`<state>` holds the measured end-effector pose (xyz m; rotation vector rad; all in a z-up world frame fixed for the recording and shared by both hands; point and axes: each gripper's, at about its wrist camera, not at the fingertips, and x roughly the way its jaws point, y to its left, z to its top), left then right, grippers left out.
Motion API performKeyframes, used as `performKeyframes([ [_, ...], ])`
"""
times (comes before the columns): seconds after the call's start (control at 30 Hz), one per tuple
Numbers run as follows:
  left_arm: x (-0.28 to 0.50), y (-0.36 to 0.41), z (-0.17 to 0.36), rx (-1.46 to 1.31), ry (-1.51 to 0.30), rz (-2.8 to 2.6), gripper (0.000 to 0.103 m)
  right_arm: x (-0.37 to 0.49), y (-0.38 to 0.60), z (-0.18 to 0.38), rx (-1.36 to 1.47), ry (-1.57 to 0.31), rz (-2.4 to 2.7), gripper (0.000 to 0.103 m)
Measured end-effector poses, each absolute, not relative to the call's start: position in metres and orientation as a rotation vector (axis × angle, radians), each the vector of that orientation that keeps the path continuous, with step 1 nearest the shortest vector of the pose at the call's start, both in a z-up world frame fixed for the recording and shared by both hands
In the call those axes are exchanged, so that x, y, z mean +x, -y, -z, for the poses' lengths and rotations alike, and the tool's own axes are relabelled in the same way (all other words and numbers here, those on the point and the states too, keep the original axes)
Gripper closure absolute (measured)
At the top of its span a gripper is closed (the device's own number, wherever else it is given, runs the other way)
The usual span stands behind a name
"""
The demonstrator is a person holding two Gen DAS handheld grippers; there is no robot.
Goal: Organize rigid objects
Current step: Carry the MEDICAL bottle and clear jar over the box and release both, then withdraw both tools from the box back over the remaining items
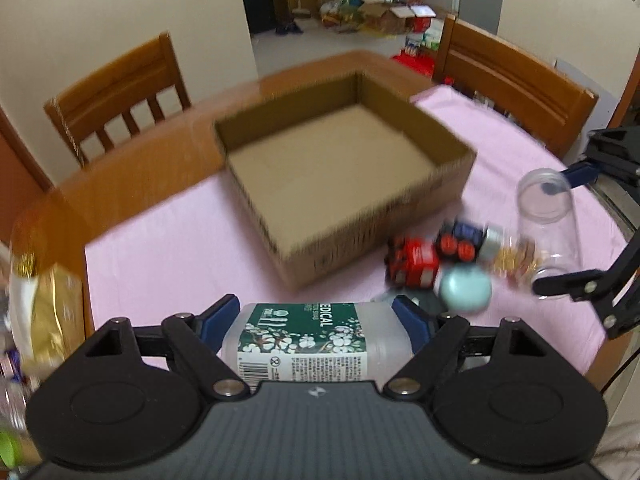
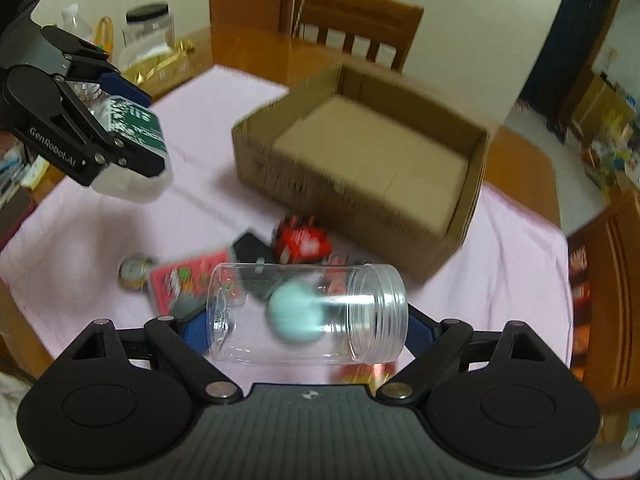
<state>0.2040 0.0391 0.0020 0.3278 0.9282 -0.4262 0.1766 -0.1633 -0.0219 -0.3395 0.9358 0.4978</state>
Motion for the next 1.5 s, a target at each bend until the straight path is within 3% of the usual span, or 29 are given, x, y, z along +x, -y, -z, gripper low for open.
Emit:
performKeyframes([
  [0.3,0.277,0.001,-0.025,0.333,-0.834,0.395,0.021,0.235,0.175,0.006,-0.315,-0.852,-0.518,0.01],
  [0.67,0.367,0.027,0.0,0.256,-0.831,0.311,0.02,0.281,0.194,0.007,-0.293,-0.835,-0.515,0.01],
  [0.83,0.382,0.024,0.017,0.216,-0.815,0.245,0.012,0.298,0.197,0.011,-0.274,-0.838,-0.505,0.01],
  [1.2,0.327,-0.01,0.014,0.219,-0.826,0.161,0.004,0.322,0.195,0.016,-0.271,-0.871,-0.503,0.01],
  [1.5,0.265,-0.058,0.014,0.035,-0.815,0.0,0.002,0.355,0.184,0.022,-0.29,-0.912,-0.502,0.01],
])
